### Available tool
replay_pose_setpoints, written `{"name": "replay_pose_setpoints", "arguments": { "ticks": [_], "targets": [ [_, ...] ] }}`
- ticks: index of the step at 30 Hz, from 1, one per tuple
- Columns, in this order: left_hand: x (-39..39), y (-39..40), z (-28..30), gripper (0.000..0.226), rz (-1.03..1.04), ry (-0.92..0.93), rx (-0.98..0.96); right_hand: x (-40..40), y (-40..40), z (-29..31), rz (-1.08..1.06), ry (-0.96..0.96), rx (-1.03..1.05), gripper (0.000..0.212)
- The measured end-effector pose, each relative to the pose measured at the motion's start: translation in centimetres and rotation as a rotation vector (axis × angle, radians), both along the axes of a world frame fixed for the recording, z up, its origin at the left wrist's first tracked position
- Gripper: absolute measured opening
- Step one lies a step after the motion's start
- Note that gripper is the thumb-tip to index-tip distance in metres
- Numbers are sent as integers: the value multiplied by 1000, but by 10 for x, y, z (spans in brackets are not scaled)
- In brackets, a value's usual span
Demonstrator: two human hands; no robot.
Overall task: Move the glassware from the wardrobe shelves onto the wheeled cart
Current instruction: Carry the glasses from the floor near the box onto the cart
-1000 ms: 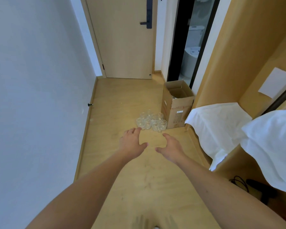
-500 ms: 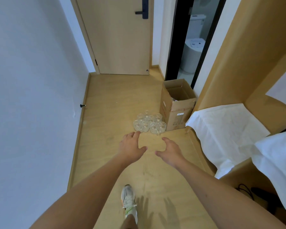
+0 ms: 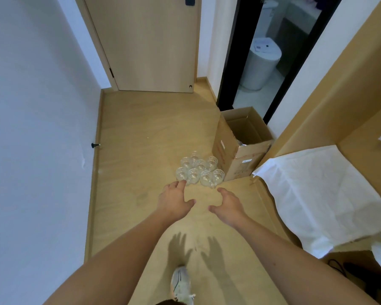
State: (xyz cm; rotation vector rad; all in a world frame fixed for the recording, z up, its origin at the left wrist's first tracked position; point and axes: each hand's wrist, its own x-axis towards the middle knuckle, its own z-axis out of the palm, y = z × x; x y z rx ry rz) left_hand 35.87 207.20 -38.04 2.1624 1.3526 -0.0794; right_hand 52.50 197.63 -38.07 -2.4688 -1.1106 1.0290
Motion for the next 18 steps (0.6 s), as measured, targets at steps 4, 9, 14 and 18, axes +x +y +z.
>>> {"name": "replay_pose_setpoints", "arguments": {
  "ticks": [4, 9, 14, 18],
  "targets": [
    [4, 48, -9, 77, -12, -3, -25, 4, 40, -7, -22, 7, -16, 82],
    [13, 92, -22, 76, -2, -4, -74, 17, 81, -20, -36, 26, -77, 81],
    [26, 132, -44, 77, 36, 12, -111, 33, 127, -42, 3, 43, -125, 81],
    [40, 167, -63, 77, 78, 27, -138, 52, 169, -65, 38, 77, -157, 79]
  ]
}}
